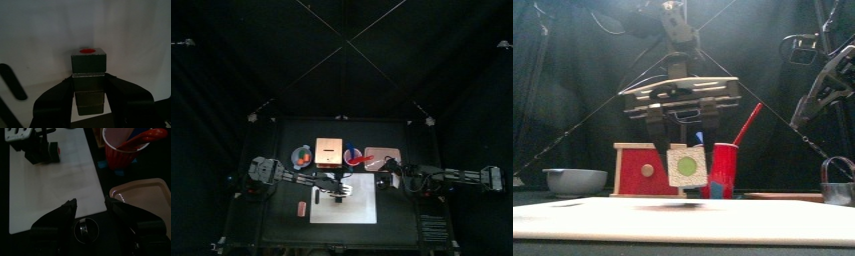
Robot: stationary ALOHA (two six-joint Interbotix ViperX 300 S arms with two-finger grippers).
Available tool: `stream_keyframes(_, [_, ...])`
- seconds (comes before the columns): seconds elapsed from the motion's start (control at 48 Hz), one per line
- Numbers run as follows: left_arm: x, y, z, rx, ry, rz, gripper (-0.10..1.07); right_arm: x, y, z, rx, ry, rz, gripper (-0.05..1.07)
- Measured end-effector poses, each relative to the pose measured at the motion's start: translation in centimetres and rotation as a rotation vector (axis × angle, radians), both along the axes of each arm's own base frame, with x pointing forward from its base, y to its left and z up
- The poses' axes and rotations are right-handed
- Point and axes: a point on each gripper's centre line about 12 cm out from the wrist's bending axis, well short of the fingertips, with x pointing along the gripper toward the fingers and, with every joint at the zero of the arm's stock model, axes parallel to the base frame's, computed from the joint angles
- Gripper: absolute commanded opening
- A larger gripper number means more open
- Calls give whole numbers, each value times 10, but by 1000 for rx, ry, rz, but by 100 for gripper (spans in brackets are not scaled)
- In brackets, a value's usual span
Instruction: Place sushi roll on cutting board
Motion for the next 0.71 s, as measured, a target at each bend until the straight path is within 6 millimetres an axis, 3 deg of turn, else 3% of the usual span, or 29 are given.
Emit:
stream_keyframes(0.167, [10,-6,-3,10,11,22,78,0,0,0,0,-1,-2,84])
stream_keyframes(0.333, [10,-7,-2,13,15,17,104,-1,0,-1,5,2,-3,84])
stream_keyframes(0.542, [6,-5,-1,22,37,11,104,-1,0,-1,6,2,-4,84])
stream_keyframes(0.708, [6,-2,35,45,-41,-162,104,-2,1,-2,12,10,-3,84])
